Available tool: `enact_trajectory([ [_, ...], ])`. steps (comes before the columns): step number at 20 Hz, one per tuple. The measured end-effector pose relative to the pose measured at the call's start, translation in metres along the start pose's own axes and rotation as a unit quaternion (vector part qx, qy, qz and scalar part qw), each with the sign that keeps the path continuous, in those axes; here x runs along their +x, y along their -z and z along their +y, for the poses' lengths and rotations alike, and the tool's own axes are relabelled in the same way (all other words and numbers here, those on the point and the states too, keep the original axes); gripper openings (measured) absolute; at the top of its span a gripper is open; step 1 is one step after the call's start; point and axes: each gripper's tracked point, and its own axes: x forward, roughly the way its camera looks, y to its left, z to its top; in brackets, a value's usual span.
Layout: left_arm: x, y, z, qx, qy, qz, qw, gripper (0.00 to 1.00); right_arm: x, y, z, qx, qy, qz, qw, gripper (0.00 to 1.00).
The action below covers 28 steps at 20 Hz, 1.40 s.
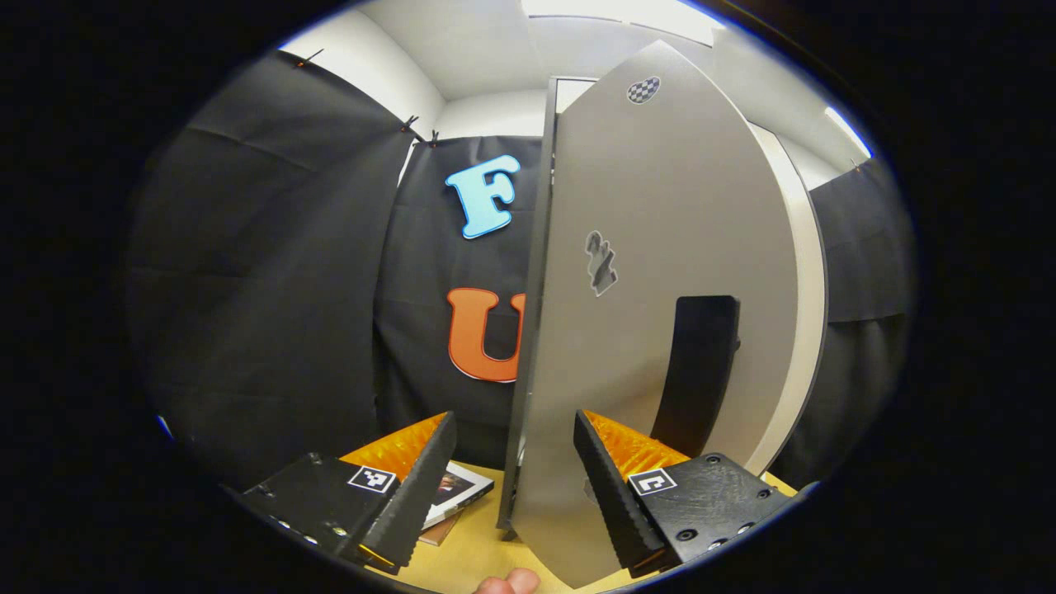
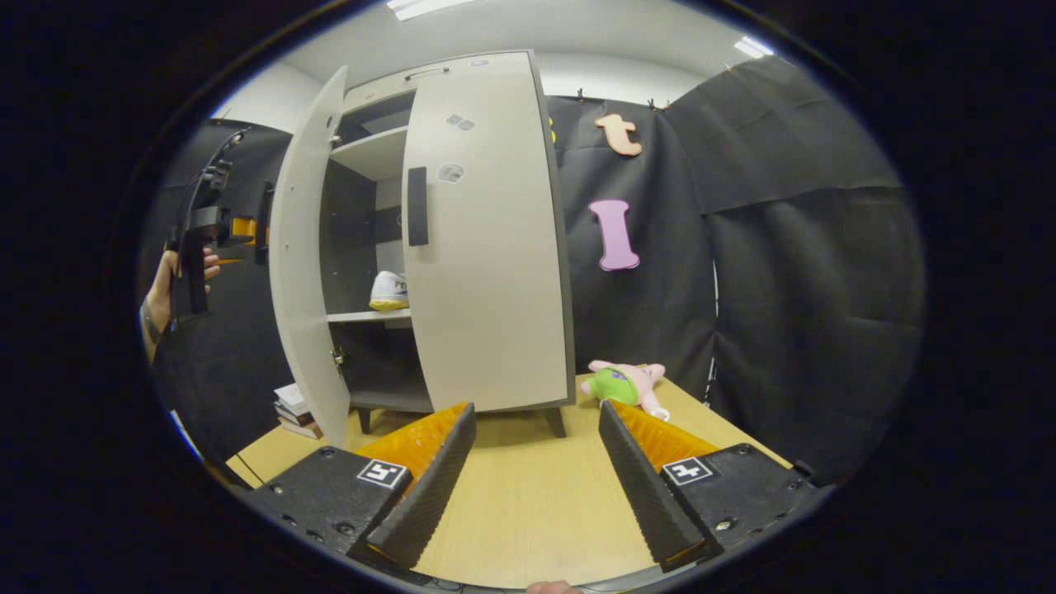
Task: Grab one shoe with the right hand and put it into the shoe cabinet, grab the other shoe with the left hand and put it into the shoe cabinet; then close the right door with the right hand and the left door with the left hand.
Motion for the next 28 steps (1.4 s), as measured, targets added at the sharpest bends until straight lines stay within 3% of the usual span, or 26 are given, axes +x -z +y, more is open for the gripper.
enact_trajectory([
  [2, 0.011, 0.005, -0.021, -0.012, 0.022, 0.009, 1.000, 0.87, 0.001, -0.002, -0.008, 0.000, 0.005, -0.003, 1.000, 0.93],
  [3, 0.016, 0.008, -0.032, -0.017, 0.034, 0.013, 0.999, 0.88, 0.001, -0.002, -0.012, 0.002, 0.008, -0.003, 1.000, 0.98],
  [6, 0.037, 0.009, -0.056, -0.014, 0.044, 0.018, 0.999, 0.88, 0.000, -0.003, -0.021, 0.007, 0.017, -0.007, 1.000, 0.98],
  [12, 0.037, 0.000, -0.047, 0.015, 0.016, -0.009, 1.000, 0.88, 0.000, 0.000, -0.033, 0.016, 0.030, -0.006, 0.999, 0.98],
  [14, 0.026, -0.001, -0.041, 0.020, 0.012, -0.017, 1.000, 0.88, 0.001, 0.001, -0.034, 0.017, 0.031, -0.006, 0.999, 0.98],
  [15, 0.016, 0.002, -0.041, 0.022, 0.016, -0.016, 0.999, 0.88, 0.002, 0.000, -0.034, 0.017, 0.031, -0.006, 0.999, 0.93],
  [16, 0.007, 0.006, -0.040, 0.026, 0.021, -0.016, 0.999, 0.88, 0.003, 0.000, -0.033, 0.016, 0.030, -0.006, 0.999, 0.98],
  [18, -0.016, 0.019, -0.042, 0.032, 0.030, -0.015, 0.999, 0.88, 0.003, 0.001, -0.027, 0.016, 0.024, -0.005, 1.000, 0.93],
  [21, -0.054, 0.039, -0.046, 0.049, 0.027, -0.015, 0.998, 0.88, 0.002, 0.001, -0.015, 0.014, 0.012, -0.004, 1.000, 0.93],
  [22, -0.065, 0.049, -0.051, 0.053, 0.030, -0.012, 0.998, 0.88, 0.001, 0.001, -0.010, 0.014, 0.007, -0.004, 1.000, 0.98],
  [23, -0.076, 0.057, -0.059, 0.055, 0.036, -0.009, 0.998, 0.88, 0.001, 0.000, -0.004, 0.014, 0.001, -0.003, 1.000, 0.93],
  [27, -0.112, 0.089, -0.105, 0.043, 0.099, 0.000, 0.994, 0.88, -0.001, -0.007, 0.022, 0.007, -0.028, -0.009, 1.000, 0.93],
  [28, -0.121, 0.095, -0.115, 0.037, 0.110, 0.003, 0.993, 0.88, -0.003, -0.009, 0.028, 0.005, -0.033, -0.013, 0.999, 0.98],
])
